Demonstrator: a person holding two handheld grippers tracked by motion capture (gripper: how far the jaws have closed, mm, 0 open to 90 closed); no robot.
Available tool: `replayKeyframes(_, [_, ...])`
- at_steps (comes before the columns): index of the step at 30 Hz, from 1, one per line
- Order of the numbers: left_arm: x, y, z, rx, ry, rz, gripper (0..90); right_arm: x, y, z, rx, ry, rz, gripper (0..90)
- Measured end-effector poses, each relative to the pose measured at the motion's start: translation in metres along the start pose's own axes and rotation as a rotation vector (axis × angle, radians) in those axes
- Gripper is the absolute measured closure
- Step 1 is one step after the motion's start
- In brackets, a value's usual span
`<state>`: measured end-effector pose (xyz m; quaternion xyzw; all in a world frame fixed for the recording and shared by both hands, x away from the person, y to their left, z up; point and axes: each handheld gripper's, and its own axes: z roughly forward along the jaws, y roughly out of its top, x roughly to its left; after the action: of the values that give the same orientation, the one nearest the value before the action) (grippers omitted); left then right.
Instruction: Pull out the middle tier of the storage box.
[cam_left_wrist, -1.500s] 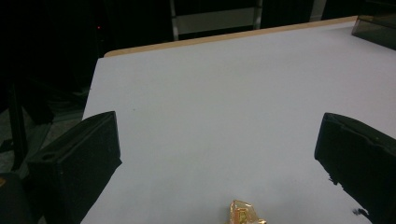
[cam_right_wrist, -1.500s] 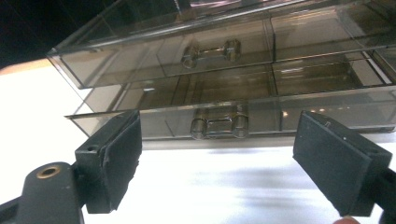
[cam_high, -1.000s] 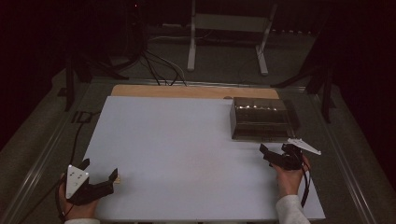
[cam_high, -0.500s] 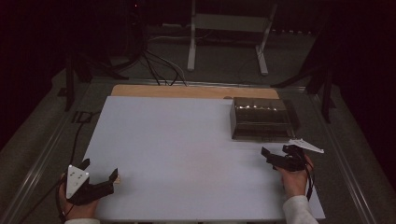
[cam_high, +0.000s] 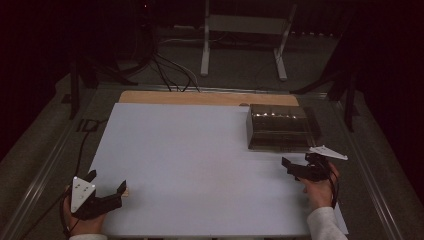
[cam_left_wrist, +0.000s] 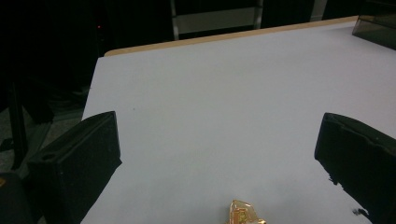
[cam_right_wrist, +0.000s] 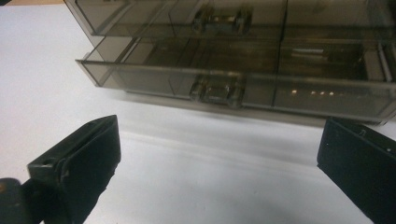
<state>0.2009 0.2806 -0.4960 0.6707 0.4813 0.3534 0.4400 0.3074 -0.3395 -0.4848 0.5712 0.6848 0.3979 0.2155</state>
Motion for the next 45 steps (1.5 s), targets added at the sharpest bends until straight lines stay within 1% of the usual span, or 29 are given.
replayKeyframes(3, [0.0, 0.0, 0.0, 0.0, 0.0, 0.0, 1.5, 0.001, 0.005, -0.001, 0.001, 0.002, -0.026, 0.0])
replayKeyframes(5, [0.0, 0.0, 0.0, 0.001, -0.001, 0.0, 1.4, 0.001, 0.007, -0.001, 0.005, 0.001, -0.032, 0.0])
replayKeyframes(7, [0.0, 0.0, 0.001, 0.004, -0.001, 0.001, 1.4, 0.002, 0.014, 0.0, 0.022, -0.003, -0.061, 0.0])
replayKeyframes(12, [0.0, 0.0, 0.0, 0.004, -0.001, 0.002, 1.5, 0.002, 0.021, 0.003, 0.035, -0.001, -0.09, 0.0])
replayKeyframes(16, [0.001, 0.0, 0.001, 0.004, -0.001, 0.002, 1.5, 0.001, 0.025, 0.004, 0.035, 0.011, -0.105, 0.0])
replayKeyframes(19, [0.001, 0.0, 0.0, 0.003, 0.0, 0.001, 1.4, 0.001, 0.028, 0.004, 0.037, 0.016, -0.105, 0.0])
replayKeyframes(21, [0.001, 0.0, 0.0, 0.004, 0.0, 0.001, 1.4, 0.001, 0.031, 0.006, 0.056, 0.019, -0.128, 0.0])
replayKeyframes(24, [0.0, 0.0, 0.001, 0.004, -0.002, 0.002, 1.5, 0.004, 0.036, 0.008, 0.058, 0.008, -0.162, 0.0])
replayKeyframes(29, [0.001, 0.0, 0.0, 0.003, -0.001, 0.001, 1.5, 0.007, 0.039, 0.013, 0.072, 0.008, -0.186, 0.8])
replayKeyframes(30, [0.001, 0.0, 0.0, 0.005, -0.001, 0.001, 1.5, 0.009, 0.042, 0.016, 0.081, 0.012, -0.205, 4.0])
replayKeyframes(33, [0.001, 0.0, 0.0, 0.004, -0.003, -0.001, 1.5, 0.009, 0.044, 0.02, 0.081, 0.028, -0.198, 6.7])
replayKeyframes(34, [0.001, 0.0, 0.0, 0.004, -0.004, -0.001, 1.5, 0.009, 0.045, 0.021, 0.08, 0.019, -0.206, 9.0])
replayKeyframes(35, [0.001, 0.0, 0.0, 0.004, -0.004, -0.001, 1.5, 0.009, 0.045, 0.021, 0.08, 0.019, -0.206, 9.0])
replayKeyframes(36, [0.001, 0.0, 0.0, 0.004, -0.003, -0.002, 1.5, 0.009, 0.046, 0.022, 0.079, 0.022, -0.212, 12.4])
replayKeyframes(37, [0.001, 0.0, 0.0, 0.003, -0.003, -0.004, 1.5, 0.008, 0.047, 0.024, 0.087, 0.035, -0.215, 13.6])
replayKeyframes(38, [0.001, 0.0, 0.0, 0.004, -0.003, -0.003, 1.5, 0.007, 0.048, 0.026, 0.092, 0.028, -0.217, 15.8])
replayKeyframes(40, [0.001, 0.0, 0.0, 0.003, -0.003, -0.004, 1.4, 0.006, 0.048, 0.029, 0.094, 0.044, -0.213, 22.5])
replayKeyframes(41, [0.001, 0.0, 0.0, 0.003, -0.003, -0.004, 1.5, 0.006, 0.048, 0.029, 0.094, 0.044, -0.213, 22.5])
replayKeyframes(42, [0.001, 0.0, 0.0, 0.003, -0.003, -0.005, 1.5, 0.005, 0.049, 0.03, 0.099, 0.044, -0.217, 26.6])
replayKeyframes(43, [0.001, 0.0, 0.0, 0.003, -0.003, -0.004, 1.4, 0.004, 0.048, 0.034, 0.12, 0.045, -0.222, 32.0])
replayKeyframes(44, [0.001, 0.0, 0.0, 0.004, -0.003, -0.003, 1.5, 0.004, 0.048, 0.036, 0.132, 0.042, -0.231, 35.4])
replayKeyframes(45, [0.001, 0.0, 0.0, 0.004, -0.003, -0.002, 1.5, 0.004, 0.047, 0.037, 0.14, 0.041, -0.241, 35.9])
